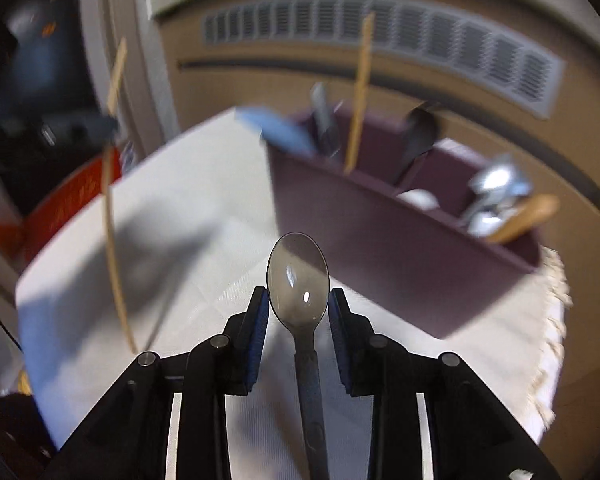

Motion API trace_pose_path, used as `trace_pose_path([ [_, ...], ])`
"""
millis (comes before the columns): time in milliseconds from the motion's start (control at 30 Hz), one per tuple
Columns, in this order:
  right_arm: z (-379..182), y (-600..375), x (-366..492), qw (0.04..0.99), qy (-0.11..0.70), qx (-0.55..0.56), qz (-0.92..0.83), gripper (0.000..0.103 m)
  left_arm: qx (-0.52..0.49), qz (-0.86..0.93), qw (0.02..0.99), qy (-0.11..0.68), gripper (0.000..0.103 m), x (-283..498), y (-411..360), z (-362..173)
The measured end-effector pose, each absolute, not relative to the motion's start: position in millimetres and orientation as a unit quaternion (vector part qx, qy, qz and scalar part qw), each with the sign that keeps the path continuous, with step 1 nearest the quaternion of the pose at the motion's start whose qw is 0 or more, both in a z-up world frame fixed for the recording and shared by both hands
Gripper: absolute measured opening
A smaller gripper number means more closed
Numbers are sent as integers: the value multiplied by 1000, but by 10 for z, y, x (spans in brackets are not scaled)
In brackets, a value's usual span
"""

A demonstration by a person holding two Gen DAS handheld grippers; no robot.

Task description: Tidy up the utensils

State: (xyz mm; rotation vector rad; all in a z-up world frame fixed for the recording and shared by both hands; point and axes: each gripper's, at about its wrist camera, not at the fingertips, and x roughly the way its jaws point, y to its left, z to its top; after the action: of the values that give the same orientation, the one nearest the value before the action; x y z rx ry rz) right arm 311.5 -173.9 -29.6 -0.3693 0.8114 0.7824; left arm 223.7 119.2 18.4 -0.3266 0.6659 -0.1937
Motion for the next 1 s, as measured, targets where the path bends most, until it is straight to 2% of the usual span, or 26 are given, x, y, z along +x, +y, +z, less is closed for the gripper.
trace_pose_path([
  [100,-82,-1967,3002,848,369,-149,351,25,-154,-104,928,323,5,2218,1113,218],
  [133,-19,-2031,2978,852,366,-139,348,0,-154,-107,928,322,5,2212,1092,232],
  [167,56,-2080,2945,853,367,-129,348,6,-153,-111,928,321,5,2209,1065,252],
  [367,507,-2369,2919,880,327,-94,332,6,-143,-125,929,316,5,2226,913,367],
  [500,547,-2420,2974,881,328,-95,328,6,-143,-133,927,320,5,2223,864,371],
  [600,306,-2396,3057,848,377,-110,356,10,-146,-130,926,324,5,2227,891,332],
  [667,42,-2293,3087,825,406,-126,372,30,-150,-126,924,327,6,2243,935,292],
  [833,-568,-1953,3119,789,453,-175,377,32,-160,-107,921,338,6,2242,1076,198],
  [1000,-794,-1654,3266,786,454,-201,369,32,-171,-94,920,340,6,2217,1228,153],
])
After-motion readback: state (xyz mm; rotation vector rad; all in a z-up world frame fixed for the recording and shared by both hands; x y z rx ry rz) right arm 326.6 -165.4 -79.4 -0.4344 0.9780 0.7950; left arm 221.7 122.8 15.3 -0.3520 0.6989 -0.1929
